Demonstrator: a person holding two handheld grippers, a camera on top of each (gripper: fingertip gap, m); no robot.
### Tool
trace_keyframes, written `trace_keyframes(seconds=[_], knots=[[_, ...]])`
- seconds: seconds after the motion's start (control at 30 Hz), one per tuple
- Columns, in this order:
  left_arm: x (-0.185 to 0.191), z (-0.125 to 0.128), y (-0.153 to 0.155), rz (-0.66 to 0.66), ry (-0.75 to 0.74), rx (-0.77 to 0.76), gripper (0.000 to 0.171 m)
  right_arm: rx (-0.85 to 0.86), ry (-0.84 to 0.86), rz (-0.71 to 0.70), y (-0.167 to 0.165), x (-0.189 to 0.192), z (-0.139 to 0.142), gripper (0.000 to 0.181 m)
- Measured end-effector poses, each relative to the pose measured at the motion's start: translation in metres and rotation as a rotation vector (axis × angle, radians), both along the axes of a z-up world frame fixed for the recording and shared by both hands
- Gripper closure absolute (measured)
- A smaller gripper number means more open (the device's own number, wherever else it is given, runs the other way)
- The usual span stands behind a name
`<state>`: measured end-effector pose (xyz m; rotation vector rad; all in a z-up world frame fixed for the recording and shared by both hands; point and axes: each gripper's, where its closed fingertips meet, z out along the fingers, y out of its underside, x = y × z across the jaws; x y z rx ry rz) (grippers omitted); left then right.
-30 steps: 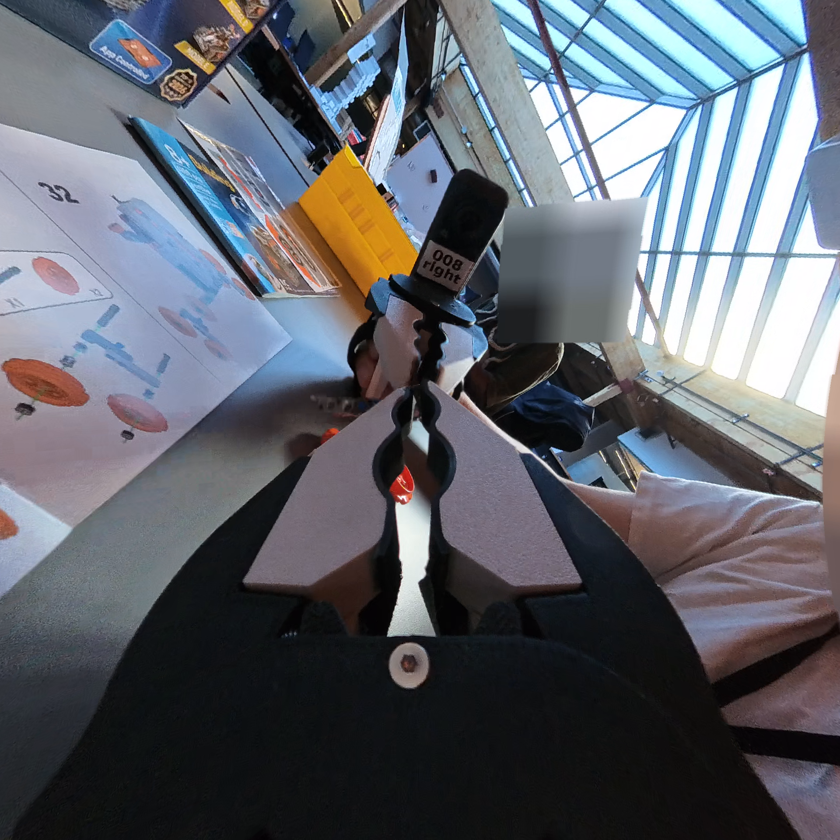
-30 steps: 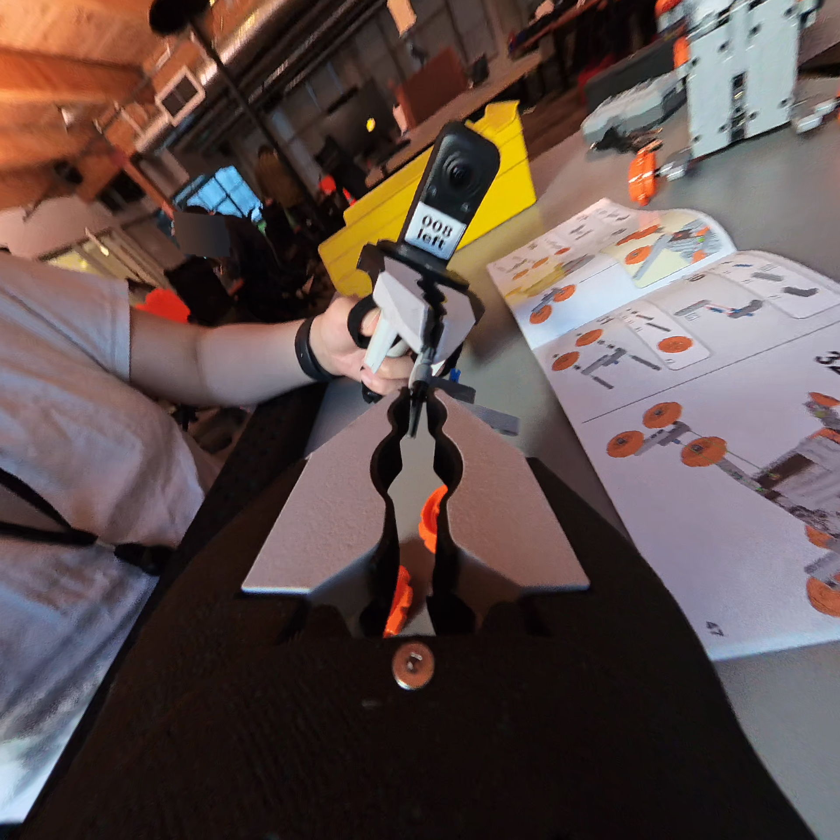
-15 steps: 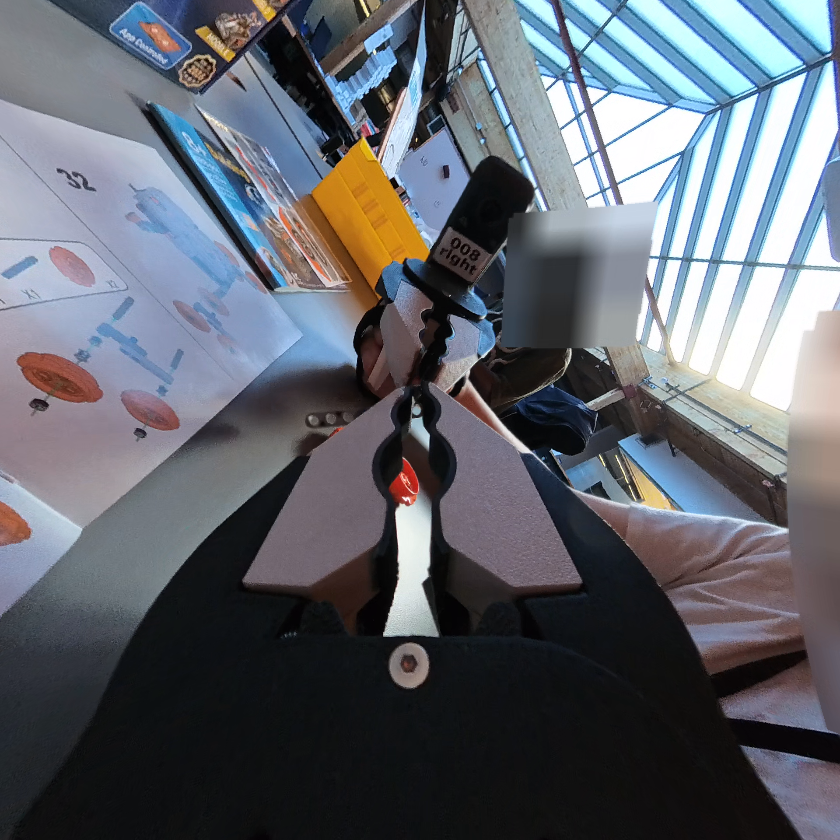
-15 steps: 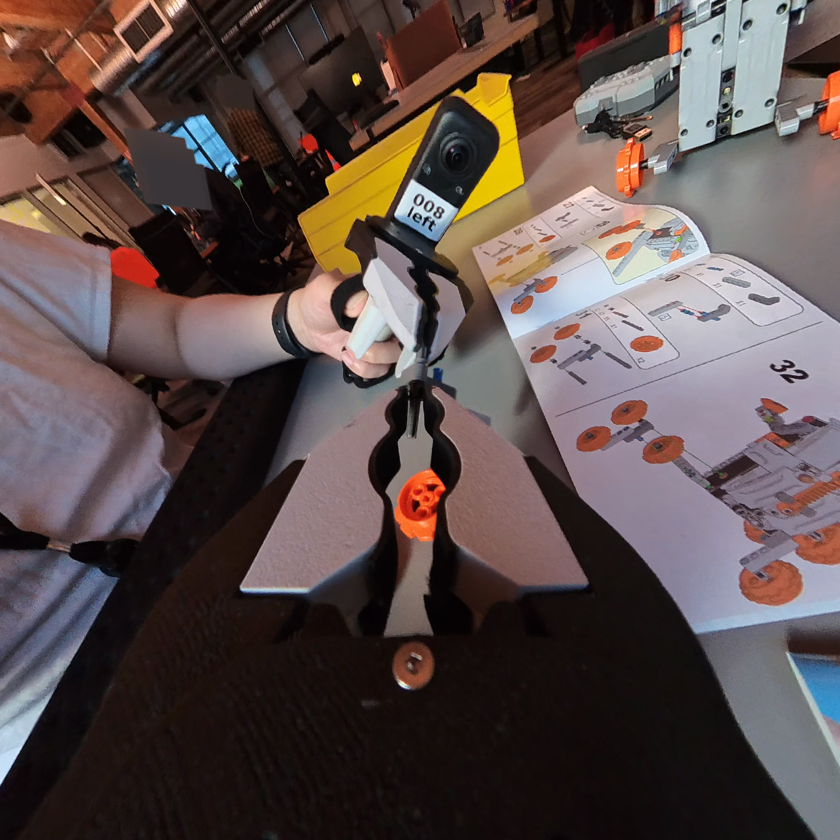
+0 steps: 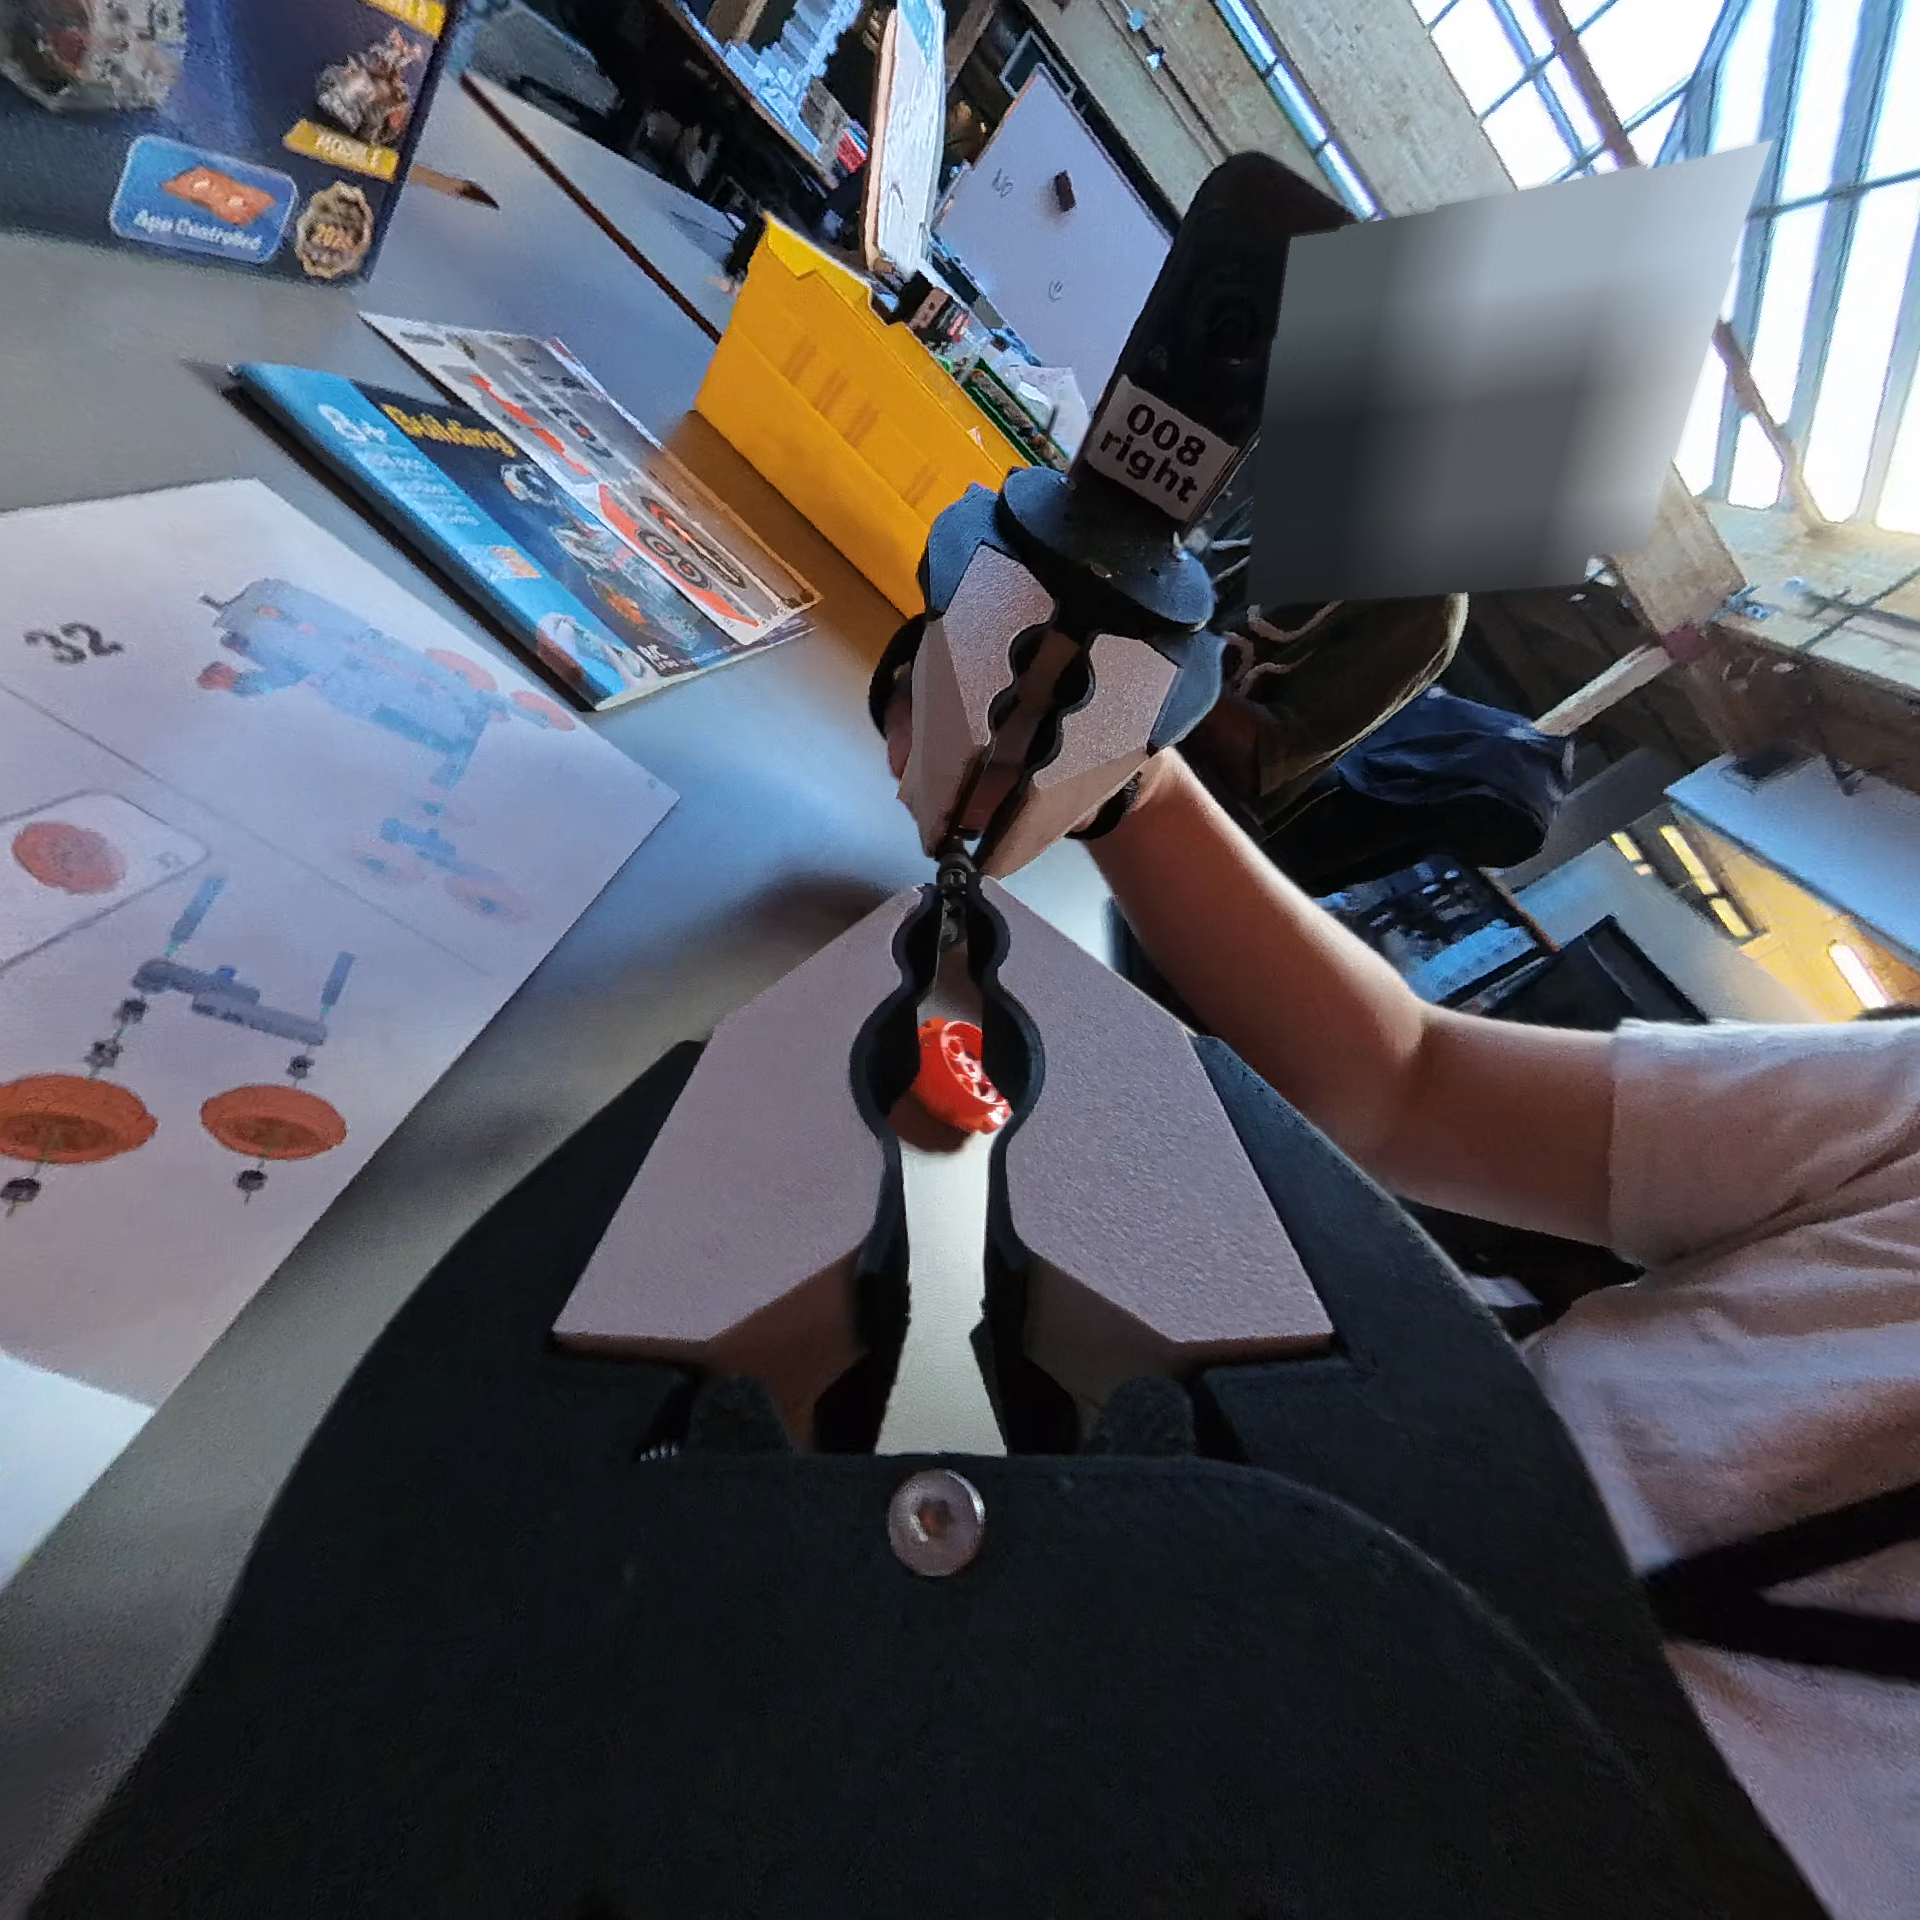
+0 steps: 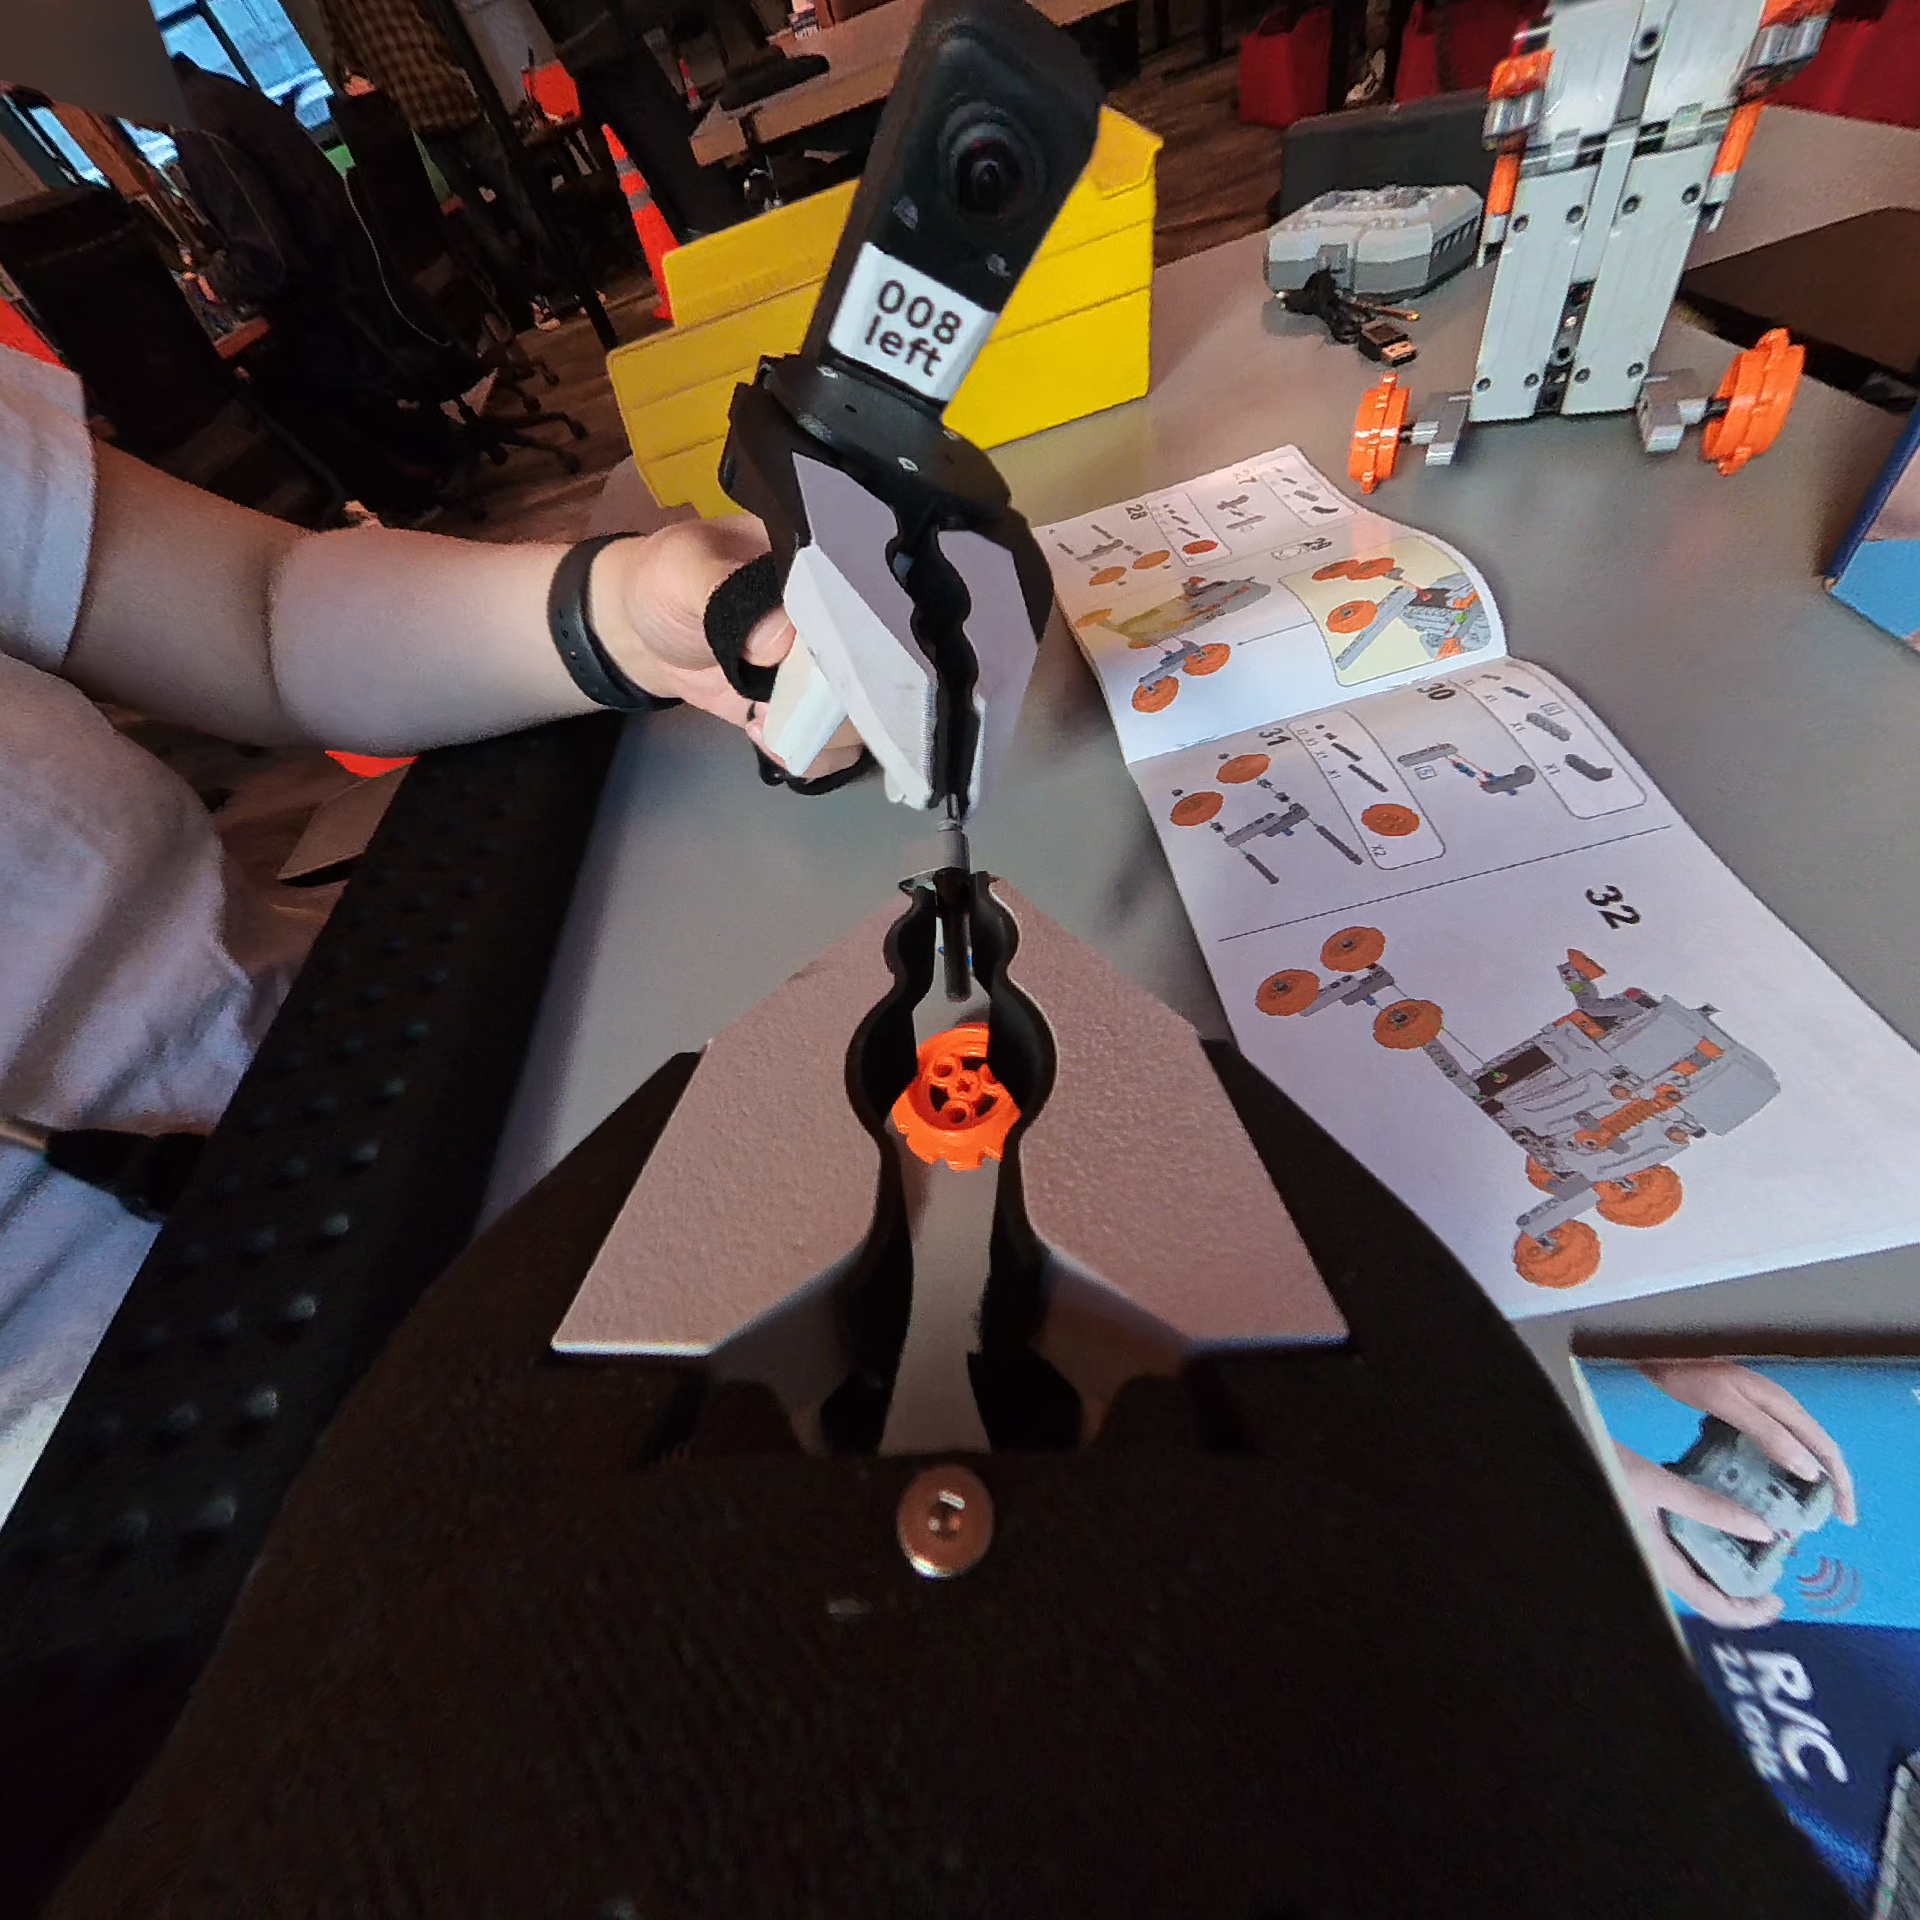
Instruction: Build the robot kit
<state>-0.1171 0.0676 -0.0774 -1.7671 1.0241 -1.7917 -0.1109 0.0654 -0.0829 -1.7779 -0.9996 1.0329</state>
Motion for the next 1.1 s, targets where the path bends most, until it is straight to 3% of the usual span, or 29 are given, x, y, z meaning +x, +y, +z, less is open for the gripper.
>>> trace_keyframes(seconds=[0.07, 0.13, 0.5, 0.7, 0.87, 1.1], knots=[[-0.001, -0.002, 0.005, 0.045, 0.022, 0.082, 0.161, 0.029, -0.042, -0.021, 0.000, 0.004, -0.001, 0.177], [-0.005, 0.002, 0.005, 0.052, 0.007, 0.125, 0.163, 0.063, -0.074, -0.038, 0.000, 0.007, -0.002, 0.177], [0.006, -0.012, 0.000, 0.011, 0.048, 0.132, 0.171, 0.067, -0.117, -0.019, 0.000, 0.001, -0.010, 0.177], [0.006, -0.015, -0.001, 0.001, 0.067, 0.132, 0.166, 0.052, -0.107, -0.032, 0.002, 0.004, -0.012, 0.177], [0.006, -0.018, -0.003, -0.001, 0.096, 0.217, 0.171, 0.056, -0.108, -0.026, 0.001, 0.004, -0.012, 0.177], [0.002, -0.004, -0.005, -0.031, -0.011, 0.083, 0.171, 0.169, -0.018, -0.047, 0.003, 0.002, 0.003, 0.171]])
